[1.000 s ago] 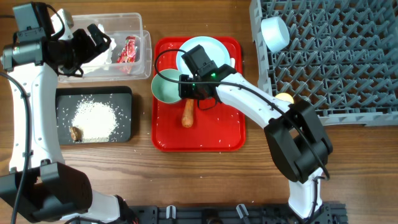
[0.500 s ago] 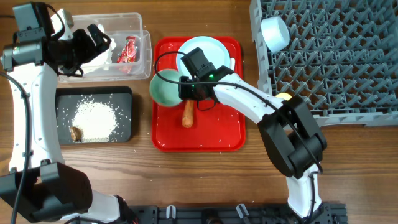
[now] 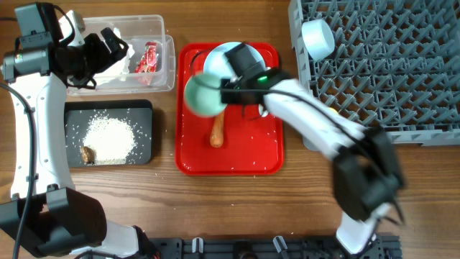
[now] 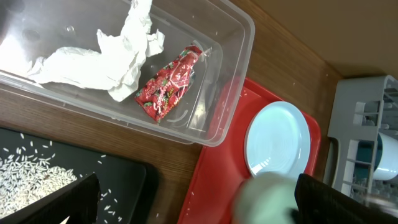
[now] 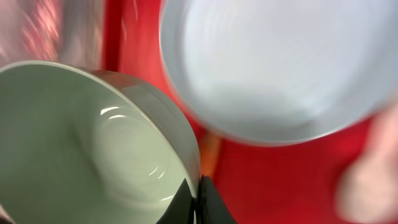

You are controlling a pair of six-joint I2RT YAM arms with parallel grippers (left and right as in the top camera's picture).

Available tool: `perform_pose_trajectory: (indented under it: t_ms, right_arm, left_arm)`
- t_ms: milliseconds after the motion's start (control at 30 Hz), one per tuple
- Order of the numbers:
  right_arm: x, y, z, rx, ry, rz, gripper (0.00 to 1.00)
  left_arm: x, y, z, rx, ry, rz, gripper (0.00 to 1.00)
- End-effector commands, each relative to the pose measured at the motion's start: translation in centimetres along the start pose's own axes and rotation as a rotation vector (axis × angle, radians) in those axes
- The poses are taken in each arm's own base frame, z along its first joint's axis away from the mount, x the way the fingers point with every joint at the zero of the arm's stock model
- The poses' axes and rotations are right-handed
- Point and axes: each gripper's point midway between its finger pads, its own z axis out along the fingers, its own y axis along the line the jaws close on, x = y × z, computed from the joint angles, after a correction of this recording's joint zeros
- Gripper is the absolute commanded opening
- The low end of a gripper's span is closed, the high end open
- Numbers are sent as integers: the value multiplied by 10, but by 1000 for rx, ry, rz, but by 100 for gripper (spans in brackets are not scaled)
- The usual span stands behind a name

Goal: Sort waste into correct bins and load items into the dishwasher rack
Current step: 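Carry the green bowl into the dish rack and release it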

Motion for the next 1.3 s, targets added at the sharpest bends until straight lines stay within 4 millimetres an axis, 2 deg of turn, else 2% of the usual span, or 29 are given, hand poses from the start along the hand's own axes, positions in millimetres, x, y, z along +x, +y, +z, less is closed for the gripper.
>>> perform_pose_trajectory:
  t_ms: [0, 67, 167, 267, 333, 400, 500, 667, 767, 867, 1033, 1133, 1267]
  right_arm:
    - [-99, -60, -125, 261, -445, 60, 4]
    - [-117, -101, -166, 455, -588, 125, 4]
    - [-132, -166, -225, 817, -748, 177, 4]
    - [-139, -218, -274, 1145, -819, 200, 4]
    - [-148, -246, -289, 1258, -812, 192, 4]
    - [-162, -272, -288, 1291, -778, 144, 4]
    - [-172, -299, -282, 1358, -724, 82, 4]
    - [-185, -332, -269, 1498, -572, -84, 4]
    - [-197, -336, -253, 1527, -510, -213, 4]
    - [-210, -337, -224, 1500, -448, -376, 4]
    - [-204, -350, -181, 1499, -308, -499, 4]
    - [-199, -355, -170, 1504, -279, -497, 4]
    - [-199, -356, -167, 1488, -323, -448, 4]
  left_arm:
    - [-2, 0, -1, 0, -7, 3, 100]
    - [-2, 0, -1, 0, -7, 3, 100]
    - [-2, 0, -1, 0, -7, 3, 100]
    - [-2, 0, -1, 0, -7, 3, 100]
    - [-2, 0, -1, 0, -7, 3, 100]
    - [-2, 0, -1, 0, -7, 3, 100]
    - [-2, 0, -1, 0, -7, 3, 100]
    - [-2, 0, -1, 0, -7, 3, 100]
    - [-2, 0, -1, 0, -7, 3, 100]
    - [-2, 0, -1, 0, -7, 3, 100]
    - [-2, 0, -1, 0, -7, 3, 100]
    - [-2, 0, -1, 0, -7, 3, 100]
    - [-2, 0, -1, 0, -7, 3, 100]
